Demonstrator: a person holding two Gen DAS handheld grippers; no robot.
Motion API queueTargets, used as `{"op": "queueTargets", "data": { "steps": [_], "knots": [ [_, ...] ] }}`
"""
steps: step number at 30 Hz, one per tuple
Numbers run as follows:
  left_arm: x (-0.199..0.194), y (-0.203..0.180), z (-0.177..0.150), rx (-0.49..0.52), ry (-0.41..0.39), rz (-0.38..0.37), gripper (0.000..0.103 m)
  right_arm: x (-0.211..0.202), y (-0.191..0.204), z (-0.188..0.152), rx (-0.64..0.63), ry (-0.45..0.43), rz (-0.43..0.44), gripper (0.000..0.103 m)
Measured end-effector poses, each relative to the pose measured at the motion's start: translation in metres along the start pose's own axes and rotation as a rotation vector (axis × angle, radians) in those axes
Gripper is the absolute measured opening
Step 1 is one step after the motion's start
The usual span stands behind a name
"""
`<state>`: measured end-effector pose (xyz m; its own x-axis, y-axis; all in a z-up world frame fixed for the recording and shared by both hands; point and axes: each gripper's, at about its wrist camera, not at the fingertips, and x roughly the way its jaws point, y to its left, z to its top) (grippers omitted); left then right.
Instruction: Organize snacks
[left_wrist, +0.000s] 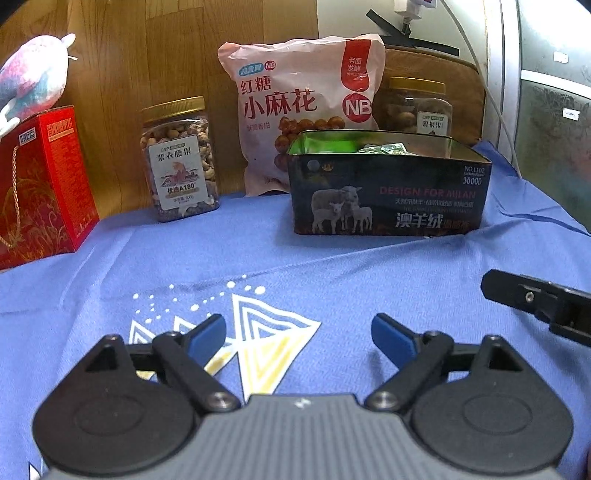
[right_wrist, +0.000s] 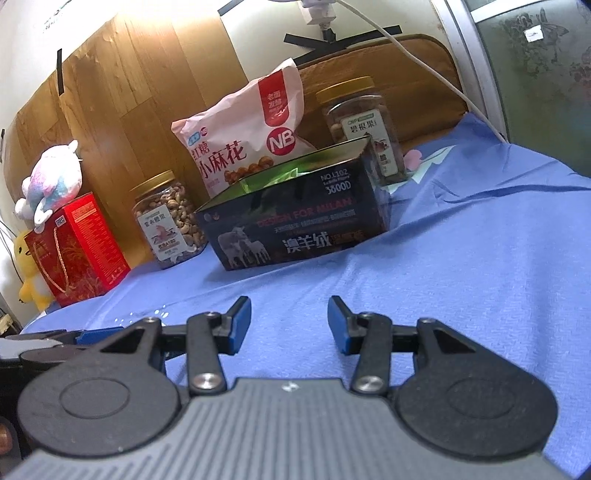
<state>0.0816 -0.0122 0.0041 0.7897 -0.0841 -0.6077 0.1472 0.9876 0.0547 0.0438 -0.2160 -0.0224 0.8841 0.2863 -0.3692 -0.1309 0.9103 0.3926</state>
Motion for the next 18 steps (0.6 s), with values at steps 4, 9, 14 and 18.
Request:
{"op": "queueTargets", "data": {
  "steps": [4, 9, 14, 18],
  "knots": [
    [0.0004, -0.0003, -0.0007, 0.003, -0.001, 0.003, 0.089, 0.0003, -0.0004, 0.0002, 0.0, 0.001, 0.001, 0.049],
    [0.0016, 0.0003, -0.0008, 0.003, 0.004, 0.008, 0.09, -0.0001, -0.0006, 0.0001, 0.003, -0.002, 0.002, 0.051],
    [0.0027, 0.0008, -0.0005, -0.002, 0.012, 0.015, 0.09, -0.0015, -0.001, -0.0004, 0.007, -0.01, 0.003, 0.053],
    [0.0025, 0.0002, -0.0004, 0.003, 0.011, 0.023, 0.091, -0.0023, -0.0012, -0.001, 0.01, -0.014, 0.003, 0.053]
  ]
}}
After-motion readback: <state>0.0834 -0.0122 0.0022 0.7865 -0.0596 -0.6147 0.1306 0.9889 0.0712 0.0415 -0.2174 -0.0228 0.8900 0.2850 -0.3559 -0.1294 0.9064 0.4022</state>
